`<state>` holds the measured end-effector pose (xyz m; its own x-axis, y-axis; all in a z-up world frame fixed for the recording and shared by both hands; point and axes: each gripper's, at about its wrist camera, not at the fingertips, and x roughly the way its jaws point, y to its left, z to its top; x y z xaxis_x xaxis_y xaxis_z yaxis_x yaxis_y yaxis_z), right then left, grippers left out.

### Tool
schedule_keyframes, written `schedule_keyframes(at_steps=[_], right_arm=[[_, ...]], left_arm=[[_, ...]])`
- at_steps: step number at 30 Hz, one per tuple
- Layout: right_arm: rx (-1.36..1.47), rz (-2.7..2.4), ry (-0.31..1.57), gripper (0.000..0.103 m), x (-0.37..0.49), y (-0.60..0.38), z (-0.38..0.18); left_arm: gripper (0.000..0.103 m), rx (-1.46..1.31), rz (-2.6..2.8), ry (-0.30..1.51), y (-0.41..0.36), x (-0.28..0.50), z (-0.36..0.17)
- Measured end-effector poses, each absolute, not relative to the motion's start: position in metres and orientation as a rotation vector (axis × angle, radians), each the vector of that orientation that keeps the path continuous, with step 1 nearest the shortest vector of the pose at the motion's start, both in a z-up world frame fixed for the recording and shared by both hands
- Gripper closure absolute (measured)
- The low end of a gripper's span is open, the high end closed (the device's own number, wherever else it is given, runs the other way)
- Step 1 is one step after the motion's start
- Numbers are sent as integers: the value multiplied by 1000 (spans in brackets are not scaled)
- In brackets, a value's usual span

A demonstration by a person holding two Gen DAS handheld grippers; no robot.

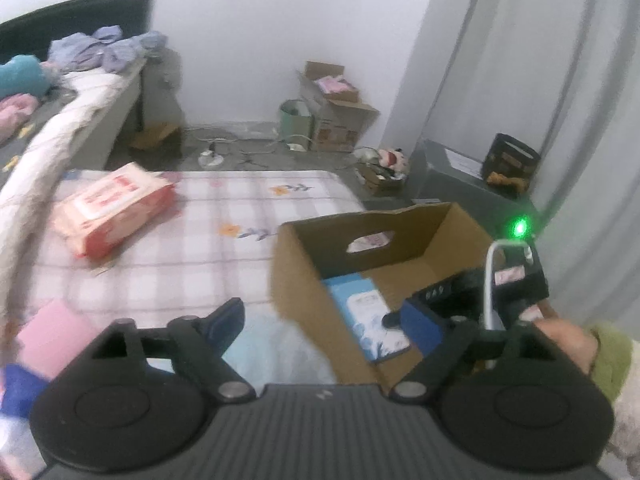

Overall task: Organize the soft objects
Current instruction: 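Carry the bandage box with the right tool into the cardboard box and release, then move the right tool to the clear cotton bag and grasp it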

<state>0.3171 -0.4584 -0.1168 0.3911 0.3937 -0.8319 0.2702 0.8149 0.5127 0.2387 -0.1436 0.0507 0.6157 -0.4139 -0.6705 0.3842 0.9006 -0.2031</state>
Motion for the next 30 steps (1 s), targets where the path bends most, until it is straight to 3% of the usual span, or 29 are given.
schedule_keyframes(at_steps=[18, 30], right_arm=[[691, 67, 1162, 86, 336, -413, -119], [621, 70, 1094, 81, 328, -414, -93]], left_arm=[[10, -179, -222, 859, -20, 177, 6], [6, -156, -141, 749, 6, 142, 17]])
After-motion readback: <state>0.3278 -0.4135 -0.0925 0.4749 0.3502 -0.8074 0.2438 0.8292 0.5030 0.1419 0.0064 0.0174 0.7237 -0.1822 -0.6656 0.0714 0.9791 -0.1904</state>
